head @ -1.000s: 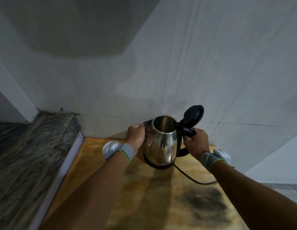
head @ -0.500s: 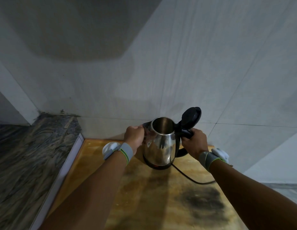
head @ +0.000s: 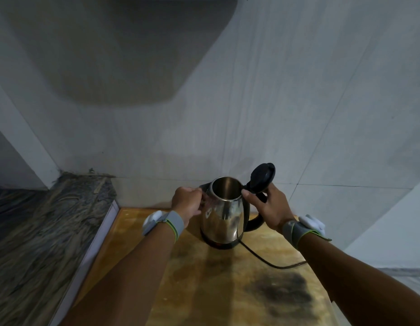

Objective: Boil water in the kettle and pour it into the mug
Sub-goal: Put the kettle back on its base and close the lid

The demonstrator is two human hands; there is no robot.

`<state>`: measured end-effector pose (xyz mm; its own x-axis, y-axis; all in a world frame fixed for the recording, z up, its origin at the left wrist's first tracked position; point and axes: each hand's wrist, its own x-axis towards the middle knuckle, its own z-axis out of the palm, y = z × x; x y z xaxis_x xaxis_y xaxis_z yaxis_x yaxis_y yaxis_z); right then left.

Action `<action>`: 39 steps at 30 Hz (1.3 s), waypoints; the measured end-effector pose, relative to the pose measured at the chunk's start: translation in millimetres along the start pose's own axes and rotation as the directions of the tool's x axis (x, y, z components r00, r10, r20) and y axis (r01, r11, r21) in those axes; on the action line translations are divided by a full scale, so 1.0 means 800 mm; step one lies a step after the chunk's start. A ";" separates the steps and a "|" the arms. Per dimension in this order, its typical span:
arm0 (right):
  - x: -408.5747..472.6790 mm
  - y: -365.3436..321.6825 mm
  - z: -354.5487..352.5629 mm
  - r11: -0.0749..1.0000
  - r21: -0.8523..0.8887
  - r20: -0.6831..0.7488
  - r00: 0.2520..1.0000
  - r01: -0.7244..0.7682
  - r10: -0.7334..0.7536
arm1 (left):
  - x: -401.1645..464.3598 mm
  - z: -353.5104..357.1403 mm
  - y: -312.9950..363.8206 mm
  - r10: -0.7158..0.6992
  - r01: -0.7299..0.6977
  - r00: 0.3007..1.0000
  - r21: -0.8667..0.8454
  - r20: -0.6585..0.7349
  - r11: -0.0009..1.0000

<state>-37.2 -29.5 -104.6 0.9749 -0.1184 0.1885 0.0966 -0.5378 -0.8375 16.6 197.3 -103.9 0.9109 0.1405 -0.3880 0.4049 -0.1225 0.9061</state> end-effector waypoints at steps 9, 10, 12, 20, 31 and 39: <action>0.005 -0.021 0.006 0.994 -0.073 -0.029 0.996 0.076 -0.078 | -0.011 -0.001 0.006 0.002 -0.003 1.000 0.016 0.011 1.000; 0.006 -0.023 0.007 0.992 -0.093 -0.030 0.996 0.083 -0.086 | -0.011 -0.001 0.006 0.002 -0.002 1.000 0.013 0.016 1.000; 0.011 -0.025 0.009 0.985 -0.142 -0.034 0.994 0.101 -0.106 | -0.011 0.000 0.007 0.000 0.000 1.000 0.000 0.026 1.000; 0.018 -0.032 0.018 0.945 -0.259 0.060 0.980 0.200 -0.191 | -0.009 -0.001 0.012 -0.018 0.017 0.998 0.022 0.055 1.000; 0.023 -0.022 0.024 0.894 -0.403 0.115 0.980 0.196 -0.164 | -0.009 0.005 0.011 0.029 -0.032 0.999 0.126 0.029 0.991; 0.024 -0.019 0.028 0.947 -0.275 0.060 0.986 0.165 -0.154 | -0.008 0.009 0.009 0.047 -0.048 0.999 0.168 0.010 0.985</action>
<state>-15.7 -5.0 -99.9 0.9588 0.0164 0.2837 0.1968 -0.7586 -0.6211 14.3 188.2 -96.6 0.9296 0.1253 -0.3466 0.3684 -0.2926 0.8824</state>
